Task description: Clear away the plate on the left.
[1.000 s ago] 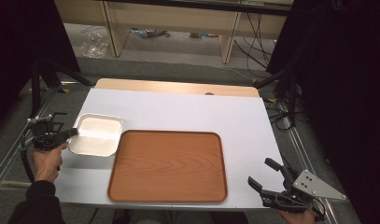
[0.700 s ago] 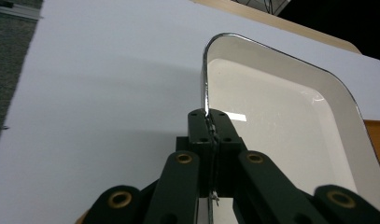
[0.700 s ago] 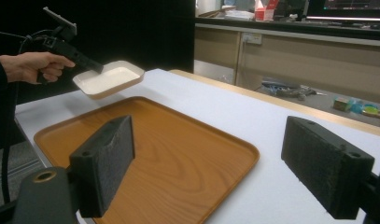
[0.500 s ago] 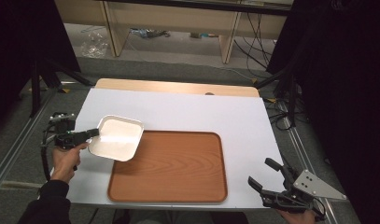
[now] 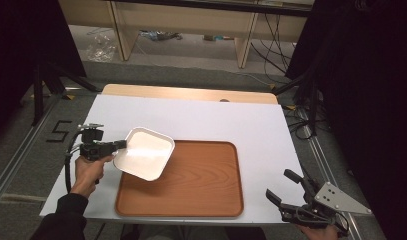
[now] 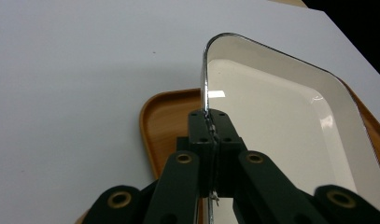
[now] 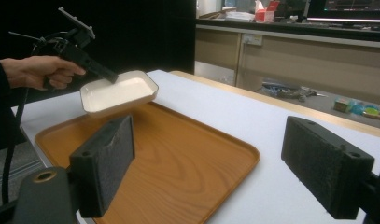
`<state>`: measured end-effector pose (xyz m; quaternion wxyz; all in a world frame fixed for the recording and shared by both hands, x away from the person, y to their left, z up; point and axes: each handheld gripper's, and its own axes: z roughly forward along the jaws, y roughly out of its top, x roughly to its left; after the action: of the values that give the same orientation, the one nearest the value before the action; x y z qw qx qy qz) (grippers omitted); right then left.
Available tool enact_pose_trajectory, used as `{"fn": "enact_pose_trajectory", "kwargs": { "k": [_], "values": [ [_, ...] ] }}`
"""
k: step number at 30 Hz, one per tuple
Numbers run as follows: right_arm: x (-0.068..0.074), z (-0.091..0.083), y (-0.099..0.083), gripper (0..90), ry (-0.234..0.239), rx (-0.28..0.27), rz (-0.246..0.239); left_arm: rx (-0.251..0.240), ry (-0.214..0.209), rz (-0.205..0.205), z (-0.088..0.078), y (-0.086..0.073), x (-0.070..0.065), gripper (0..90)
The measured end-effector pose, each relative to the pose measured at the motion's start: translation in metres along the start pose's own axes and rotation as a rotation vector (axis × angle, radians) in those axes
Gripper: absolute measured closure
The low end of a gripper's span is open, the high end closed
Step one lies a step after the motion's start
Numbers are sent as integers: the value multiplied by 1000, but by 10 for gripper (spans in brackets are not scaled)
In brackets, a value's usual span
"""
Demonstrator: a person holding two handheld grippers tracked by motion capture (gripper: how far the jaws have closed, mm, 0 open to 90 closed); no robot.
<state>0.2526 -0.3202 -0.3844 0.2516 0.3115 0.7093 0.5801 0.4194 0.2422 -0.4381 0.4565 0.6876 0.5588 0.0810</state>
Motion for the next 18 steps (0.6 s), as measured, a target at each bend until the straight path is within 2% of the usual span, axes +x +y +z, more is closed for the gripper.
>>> {"fn": "enact_pose_trajectory", "kwargs": {
  "k": [4, 5, 6, 10, 11, 15, 18],
  "values": [
    [0, 0, 0, 181, -6, 2, -2, 12, -8, 19, 5, -1, -8, 886],
    [0, 0, 0, 181, -4, -1, -3, 27, -14, 39, 7, -1, -13, 886],
    [0, 1, 0, 181, -6, 1, -2, 22, -18, 35, 9, -2, -15, 886],
    [0, 0, 0, 181, -5, -1, -3, 41, -30, 60, 14, -3, -23, 886],
    [0, 0, 0, 181, -6, 1, -2, 56, -33, 74, 17, -4, -28, 886],
    [0, 0, 0, 182, -5, 1, -2, 66, -59, 87, 25, -8, -41, 886],
    [0, 1, 0, 182, -6, 6, -2, 87, -59, 109, 29, -10, -45, 886]
  ]
}}
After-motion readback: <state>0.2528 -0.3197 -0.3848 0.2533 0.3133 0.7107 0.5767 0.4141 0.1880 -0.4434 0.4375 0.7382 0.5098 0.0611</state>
